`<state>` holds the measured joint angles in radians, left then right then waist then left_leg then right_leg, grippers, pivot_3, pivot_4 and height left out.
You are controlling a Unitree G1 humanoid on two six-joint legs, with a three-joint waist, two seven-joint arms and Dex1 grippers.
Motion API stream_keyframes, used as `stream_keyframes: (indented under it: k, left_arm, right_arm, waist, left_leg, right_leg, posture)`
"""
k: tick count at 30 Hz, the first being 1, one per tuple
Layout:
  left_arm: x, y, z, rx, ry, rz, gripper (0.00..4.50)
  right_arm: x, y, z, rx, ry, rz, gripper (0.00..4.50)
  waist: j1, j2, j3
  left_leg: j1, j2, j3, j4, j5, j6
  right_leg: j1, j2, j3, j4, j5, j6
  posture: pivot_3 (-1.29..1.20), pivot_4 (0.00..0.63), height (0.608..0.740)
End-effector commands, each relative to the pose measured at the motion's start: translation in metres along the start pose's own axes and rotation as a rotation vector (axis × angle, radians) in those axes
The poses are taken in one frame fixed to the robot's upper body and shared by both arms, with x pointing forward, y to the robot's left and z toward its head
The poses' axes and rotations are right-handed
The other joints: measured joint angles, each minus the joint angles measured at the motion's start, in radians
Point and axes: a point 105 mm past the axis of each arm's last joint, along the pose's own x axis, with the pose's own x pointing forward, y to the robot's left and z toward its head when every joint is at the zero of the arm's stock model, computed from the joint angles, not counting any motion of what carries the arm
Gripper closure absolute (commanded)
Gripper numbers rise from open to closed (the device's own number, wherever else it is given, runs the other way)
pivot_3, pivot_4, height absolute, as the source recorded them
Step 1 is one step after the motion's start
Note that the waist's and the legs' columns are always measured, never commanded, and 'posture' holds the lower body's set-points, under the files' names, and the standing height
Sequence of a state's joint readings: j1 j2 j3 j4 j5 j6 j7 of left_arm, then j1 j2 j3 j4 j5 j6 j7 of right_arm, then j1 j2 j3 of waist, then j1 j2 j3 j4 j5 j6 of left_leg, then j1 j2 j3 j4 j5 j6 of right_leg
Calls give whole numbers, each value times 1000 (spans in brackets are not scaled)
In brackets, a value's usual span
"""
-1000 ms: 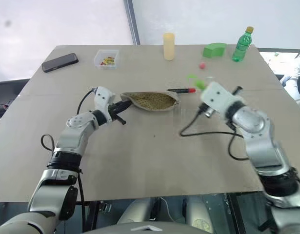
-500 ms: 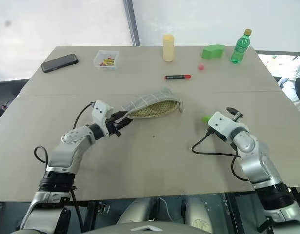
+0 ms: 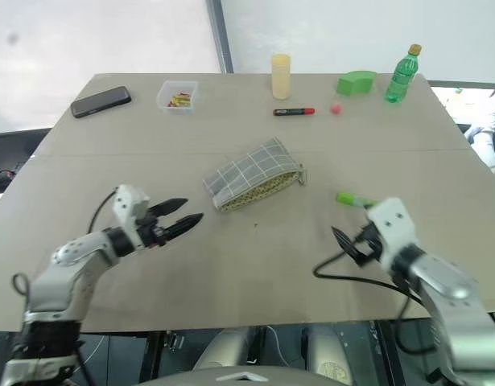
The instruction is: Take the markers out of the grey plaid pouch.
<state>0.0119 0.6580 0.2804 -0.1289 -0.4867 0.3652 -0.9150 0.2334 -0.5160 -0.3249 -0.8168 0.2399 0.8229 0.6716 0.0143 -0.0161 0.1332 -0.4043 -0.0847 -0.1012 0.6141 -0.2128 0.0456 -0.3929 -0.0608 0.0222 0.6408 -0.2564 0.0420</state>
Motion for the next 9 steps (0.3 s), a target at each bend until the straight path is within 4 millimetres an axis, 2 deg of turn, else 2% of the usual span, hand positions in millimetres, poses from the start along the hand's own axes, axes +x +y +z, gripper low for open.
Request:
stream_keyframes:
  k: [1,5,9]
  left_arm:
    - [-16,-2,15,34,-33,-4,1150]
    - [-35,-2,12,31,-8,17,1150]
    - [-43,-3,12,42,3,27,1150]
  right_arm:
    - [-20,-3,12,-30,-19,12,0]
    - [-39,-17,7,-32,35,-14,0]
    - [-52,-21,3,-37,80,-15,0]
  waist:
    - [1,0,0]
    - [1,-1,1]
    - [2,-1,1]
  left_leg:
    - [0,0,0,0,0,0]
    - [1,0,1,1,0,0]
    - [1,1,1,1,0,0]
  right_leg:
    - [0,0,0,0,-2,-2]
    - [2,-1,-1,0,-2,-2]
    - [2,-3,-3,-1,-2,-2]
  posture:
    - [0,150,740]
    - [0,150,740]
    - [0,150,740]
